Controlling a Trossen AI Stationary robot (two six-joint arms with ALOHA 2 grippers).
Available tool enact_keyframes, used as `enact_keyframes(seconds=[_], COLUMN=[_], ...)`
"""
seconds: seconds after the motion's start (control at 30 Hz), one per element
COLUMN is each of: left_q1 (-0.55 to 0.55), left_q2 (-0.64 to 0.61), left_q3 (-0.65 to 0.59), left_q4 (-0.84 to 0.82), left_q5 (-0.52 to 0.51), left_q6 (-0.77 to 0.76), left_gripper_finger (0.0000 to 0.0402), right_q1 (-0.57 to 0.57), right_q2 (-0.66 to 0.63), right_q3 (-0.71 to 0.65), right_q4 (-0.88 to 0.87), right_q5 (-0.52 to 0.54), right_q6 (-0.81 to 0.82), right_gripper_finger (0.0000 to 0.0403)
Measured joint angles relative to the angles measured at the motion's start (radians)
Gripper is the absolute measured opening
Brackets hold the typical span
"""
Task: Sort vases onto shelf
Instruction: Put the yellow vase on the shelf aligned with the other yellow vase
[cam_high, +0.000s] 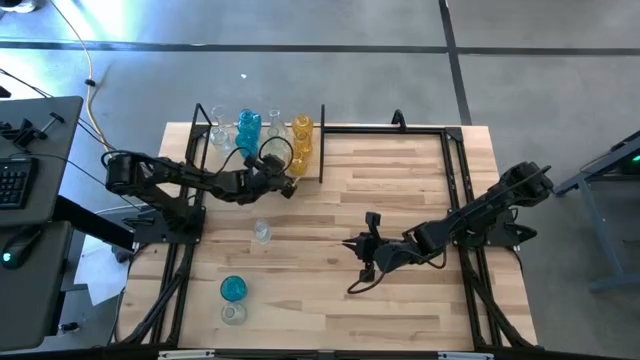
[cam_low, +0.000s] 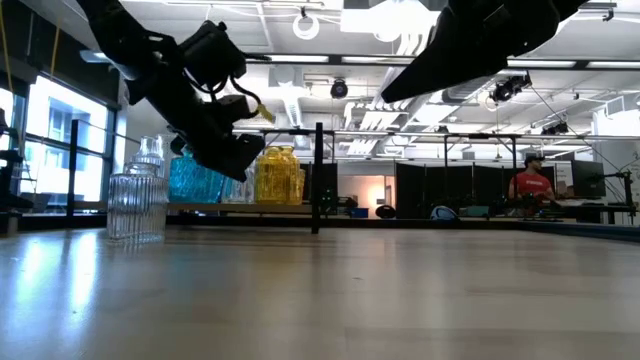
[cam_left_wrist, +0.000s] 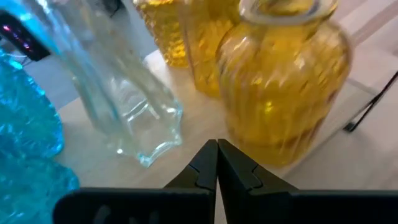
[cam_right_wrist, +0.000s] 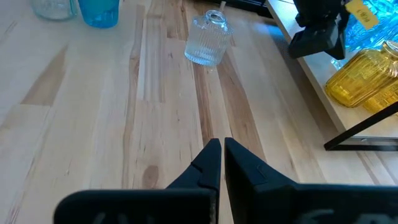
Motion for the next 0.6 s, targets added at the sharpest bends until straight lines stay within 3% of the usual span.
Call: enact_keyframes(seconds=[0.6], left_q1=[0.02], left_q2=[0.0], left_q3=[0.0], left_q4=[0.086], left_q5=[0.054], left_q6=[0.017], left_gripper_finger=[0.0], right_q1=[0.0], right_q2=[0.0], right_q3=[0.0], right_q4=[0.0], right_q5=[0.0], right_q6=[0.008], right_gripper_finger=[0.0002])
